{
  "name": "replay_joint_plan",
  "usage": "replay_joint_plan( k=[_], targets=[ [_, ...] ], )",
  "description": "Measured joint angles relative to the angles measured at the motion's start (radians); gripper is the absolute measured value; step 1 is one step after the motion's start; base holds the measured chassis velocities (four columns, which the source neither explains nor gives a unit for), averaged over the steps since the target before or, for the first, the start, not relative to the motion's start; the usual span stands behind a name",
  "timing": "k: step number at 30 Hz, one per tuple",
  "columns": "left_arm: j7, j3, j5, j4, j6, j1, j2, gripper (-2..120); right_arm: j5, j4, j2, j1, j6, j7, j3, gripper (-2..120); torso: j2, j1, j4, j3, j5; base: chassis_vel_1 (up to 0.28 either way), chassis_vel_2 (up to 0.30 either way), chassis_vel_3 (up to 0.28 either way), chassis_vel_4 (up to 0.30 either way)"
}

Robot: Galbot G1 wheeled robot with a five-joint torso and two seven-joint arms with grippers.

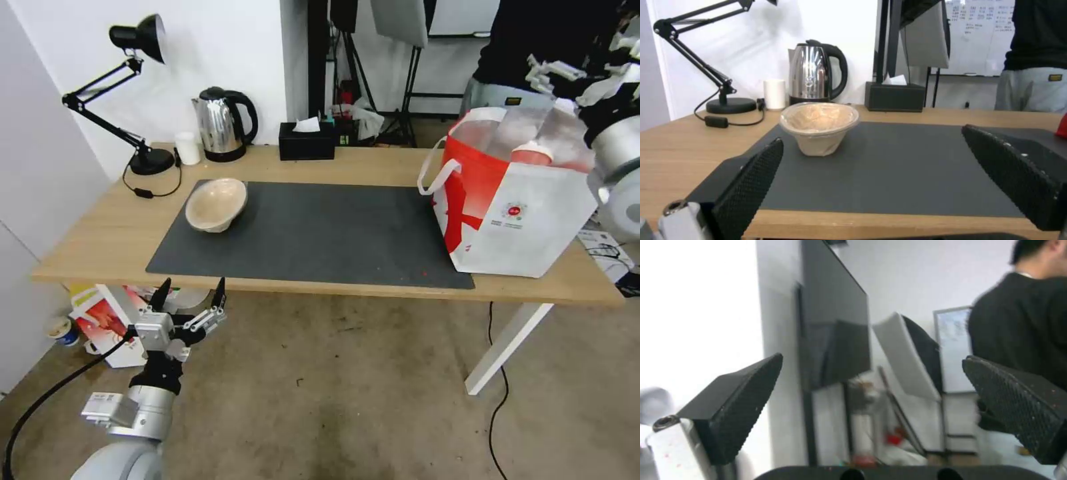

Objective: Pick up the trash from the table and place it into the takeout bag.

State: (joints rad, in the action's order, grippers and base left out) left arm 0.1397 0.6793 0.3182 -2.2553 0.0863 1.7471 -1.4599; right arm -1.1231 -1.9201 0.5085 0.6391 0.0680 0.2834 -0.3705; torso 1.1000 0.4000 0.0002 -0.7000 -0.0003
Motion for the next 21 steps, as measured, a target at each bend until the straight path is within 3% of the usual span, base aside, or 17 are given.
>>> replay_joint_plan(
  k=[1, 4, 10, 14, 21],
  targets=[
    [0.0, 0.0, 0.0, 0.0, 0.0, 0.0, 0.0, 100, 0.0, 0.0, 0.0, 0.0, 0.0, 0.0, 0.0, 100, 0.0, 0.0, 0.0, 0.0, 0.0, 0.0, 0.0, 0.0, 0.0],
    [0.0, 0.003, 0.0, -0.003, 0.0, 0.006, -0.005, 100, -0.018, -0.159, 0.046, 0.162, -0.108, 0.001, -0.114, 100, 0.0, 0.0, -0.0007, 0.0, 0.0003, 0.0, 0.0, 0.0, 0.0],
    [0.0, 0.006, -0.002, -0.009, 0.0, 0.012, -0.013, 100, 0.057, -0.314, 0.136, 0.277, -0.212, 0.058, -0.126, 100, 0.0, 0.0, -0.0001, 0.0, 0.0001, 0.0, 0.0, 0.0, 0.0],
    [0.001, 0.009, -0.004, -0.011, 0.001, 0.014, -0.018, 100, 0.197, -0.417, 0.222, 0.423, -0.268, 0.096, -0.057, 100, 0.0, 0.0, -0.0001, 0.0, 0.0001, 0.0, 0.0, 0.0, 0.0],
    [0.001, 0.008, -0.014, -0.012, 0.001, 0.013, -0.024, 100, 0.36, -0.441, 0.267, 0.54, -0.316, 0.109, 0.073, 100, 0.0, 0.0, -0.0001, 0.0, 0.0002, 0.0, 0.0, 0.0, 0.0]
  ],
)
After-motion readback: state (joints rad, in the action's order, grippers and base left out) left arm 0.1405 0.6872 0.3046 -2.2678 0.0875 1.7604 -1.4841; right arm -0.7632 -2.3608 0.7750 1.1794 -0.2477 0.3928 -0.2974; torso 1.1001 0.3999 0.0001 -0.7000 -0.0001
